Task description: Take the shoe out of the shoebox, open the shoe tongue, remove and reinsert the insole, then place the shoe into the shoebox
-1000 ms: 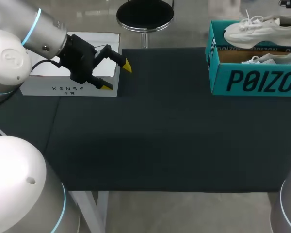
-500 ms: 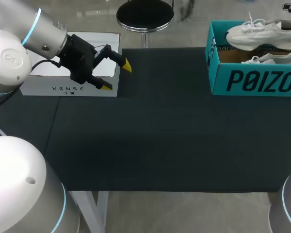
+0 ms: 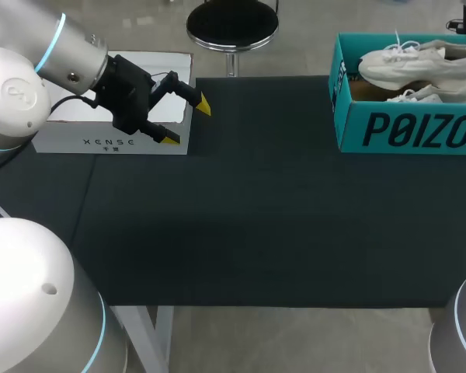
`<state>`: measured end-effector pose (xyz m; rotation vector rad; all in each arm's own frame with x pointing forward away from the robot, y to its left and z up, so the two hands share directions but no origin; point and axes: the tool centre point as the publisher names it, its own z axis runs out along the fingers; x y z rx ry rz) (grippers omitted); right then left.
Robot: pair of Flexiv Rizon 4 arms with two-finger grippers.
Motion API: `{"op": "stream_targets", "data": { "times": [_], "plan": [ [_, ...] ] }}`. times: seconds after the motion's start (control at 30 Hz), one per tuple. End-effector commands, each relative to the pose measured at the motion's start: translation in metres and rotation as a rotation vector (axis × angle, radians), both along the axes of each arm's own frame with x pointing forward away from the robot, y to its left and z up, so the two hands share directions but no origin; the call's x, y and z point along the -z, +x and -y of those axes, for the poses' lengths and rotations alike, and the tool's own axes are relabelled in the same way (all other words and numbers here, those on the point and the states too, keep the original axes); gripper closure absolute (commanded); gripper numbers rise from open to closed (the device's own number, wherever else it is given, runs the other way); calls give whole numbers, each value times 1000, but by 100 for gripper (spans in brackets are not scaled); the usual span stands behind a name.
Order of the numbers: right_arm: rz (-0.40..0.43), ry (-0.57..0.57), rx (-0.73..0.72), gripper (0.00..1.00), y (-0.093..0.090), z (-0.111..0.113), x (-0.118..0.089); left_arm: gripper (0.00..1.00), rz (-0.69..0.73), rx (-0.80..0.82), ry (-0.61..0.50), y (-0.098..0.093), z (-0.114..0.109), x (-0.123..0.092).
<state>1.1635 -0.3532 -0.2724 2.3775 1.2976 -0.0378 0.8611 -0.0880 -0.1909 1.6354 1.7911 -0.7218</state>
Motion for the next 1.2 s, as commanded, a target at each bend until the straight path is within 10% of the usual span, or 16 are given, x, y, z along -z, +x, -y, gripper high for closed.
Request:
{"op": "stream_targets", "data": {
  "times": [0.03,0.73,1.2],
  "plan": [
    [-23,16,24,100,8,3,18,0,1,0,2,0,0,0],
    [3,0,44,100,21,5,-3,0,1,0,2,0,0,0],
    [-30,-2,66,100,25,5,26,0,1,0,2,0,0,0]
  ]
}}
